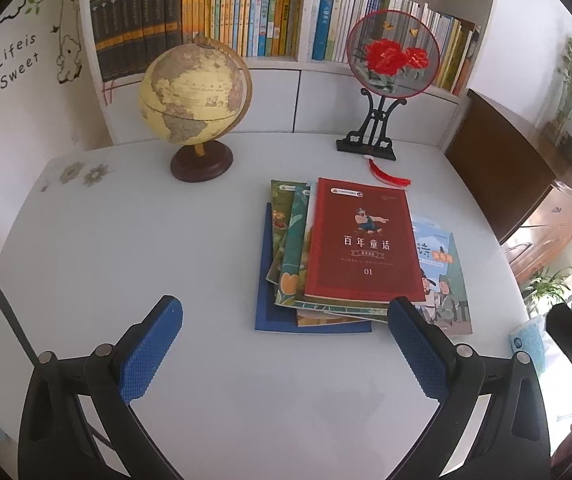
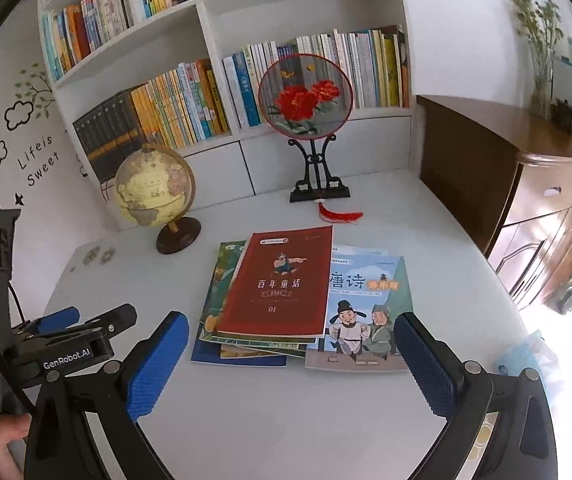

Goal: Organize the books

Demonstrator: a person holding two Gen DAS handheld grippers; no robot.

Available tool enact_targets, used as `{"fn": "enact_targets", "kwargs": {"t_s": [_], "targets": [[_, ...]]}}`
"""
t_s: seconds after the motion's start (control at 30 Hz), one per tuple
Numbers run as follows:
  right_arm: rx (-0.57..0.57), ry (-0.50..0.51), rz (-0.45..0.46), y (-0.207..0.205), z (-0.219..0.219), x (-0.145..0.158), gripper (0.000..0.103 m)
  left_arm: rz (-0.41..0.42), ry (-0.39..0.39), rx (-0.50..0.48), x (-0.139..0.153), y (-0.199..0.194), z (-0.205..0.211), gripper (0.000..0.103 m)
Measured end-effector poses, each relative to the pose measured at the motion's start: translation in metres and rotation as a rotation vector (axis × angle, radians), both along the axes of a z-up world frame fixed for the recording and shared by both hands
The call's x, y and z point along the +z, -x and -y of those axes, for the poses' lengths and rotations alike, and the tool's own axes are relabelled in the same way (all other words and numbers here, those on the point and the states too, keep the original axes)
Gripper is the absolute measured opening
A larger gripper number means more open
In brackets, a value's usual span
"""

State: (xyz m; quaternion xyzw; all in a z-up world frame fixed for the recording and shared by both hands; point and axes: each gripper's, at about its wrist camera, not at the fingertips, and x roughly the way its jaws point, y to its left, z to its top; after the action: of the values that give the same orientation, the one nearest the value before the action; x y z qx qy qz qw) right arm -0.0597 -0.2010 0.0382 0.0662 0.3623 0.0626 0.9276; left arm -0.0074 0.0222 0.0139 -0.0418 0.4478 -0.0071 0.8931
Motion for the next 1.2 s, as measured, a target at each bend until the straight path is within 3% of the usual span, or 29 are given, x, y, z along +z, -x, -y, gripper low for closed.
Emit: {"fn": "enact_targets", "kwargs": {"t_s": [0.53,0.77,1.2], "targets": [[-0.011,0.067,0.014,0.008,-0.022,0.0,0.103,0.032,0.023,-0.016,0.004,0.009,-0.01,0.102],[0.008,0.112,0.193,0.031,-0.032,0.013,0.103,0.032,0.016,-0.011,0.005,0.012,-0.012,0.102],[0.076,0.071,0.247,0.039,-0.039,0.014,0.103,0.023,0.019,-0.013,0.003,0.015,-0.013,0.102]]}}
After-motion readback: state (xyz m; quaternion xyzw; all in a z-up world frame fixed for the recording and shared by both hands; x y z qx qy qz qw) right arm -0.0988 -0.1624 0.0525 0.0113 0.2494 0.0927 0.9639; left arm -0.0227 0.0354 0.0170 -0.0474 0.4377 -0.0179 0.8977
